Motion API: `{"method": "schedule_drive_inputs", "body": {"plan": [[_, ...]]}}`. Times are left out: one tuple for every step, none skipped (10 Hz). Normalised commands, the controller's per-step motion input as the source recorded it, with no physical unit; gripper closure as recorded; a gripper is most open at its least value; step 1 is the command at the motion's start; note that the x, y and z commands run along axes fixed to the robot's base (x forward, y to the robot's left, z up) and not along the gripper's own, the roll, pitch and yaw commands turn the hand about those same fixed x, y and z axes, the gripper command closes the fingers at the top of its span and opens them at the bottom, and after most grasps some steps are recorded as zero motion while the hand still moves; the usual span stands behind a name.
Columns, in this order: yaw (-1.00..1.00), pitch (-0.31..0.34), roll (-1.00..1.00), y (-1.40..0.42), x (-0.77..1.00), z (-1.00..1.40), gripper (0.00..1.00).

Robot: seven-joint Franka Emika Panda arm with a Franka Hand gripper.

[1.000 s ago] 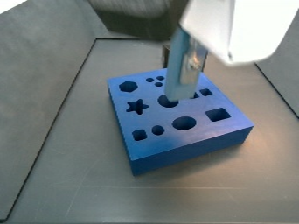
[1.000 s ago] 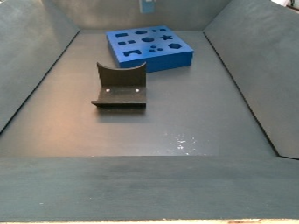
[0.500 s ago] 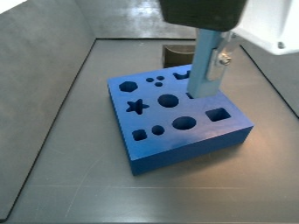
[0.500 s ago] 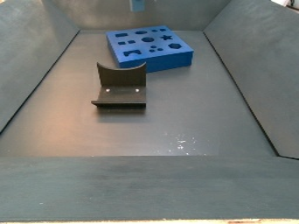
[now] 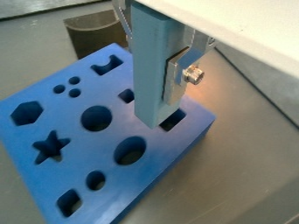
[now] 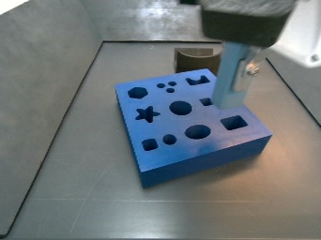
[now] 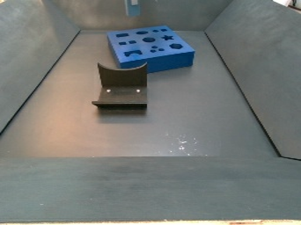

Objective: Pick up the rectangle object. Move to above the board. Insert the rectangle object.
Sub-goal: Insert the rectangle object.

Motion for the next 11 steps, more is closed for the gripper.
{"method": "schedule_drive_inputs", "body": {"plan": [[0.0,-0.037,0.0,0.0,0.13,0.0,1.0],[0.0,0.0,-0.03,0.0,1.0,0.0,1.0],[-0.03,0.071,-0.15,-0.01,1.0,0.0,1.0],[0.0,0.0,0.0,0.0,0.02,0.0,1.0],[0.0,0.0,0.0,0.0,0.02,0.0,1.0],[0.0,0.366,-0.4,0.08,0.96,-0.25,1.0],[0.0,0.38,-0.56,0.01,0.89,-0.35,1.0],[0.0,0.12,-0.1,0.04,0.09,0.0,1.0],[0.0,0.0,0.0,0.0,0.02,0.0,1.0],[0.0,0.309,-1.0,0.39,0.53,0.0,1.0],[0.0,0.426,-0.83,0.54,0.4,0.0,1.0]]}}
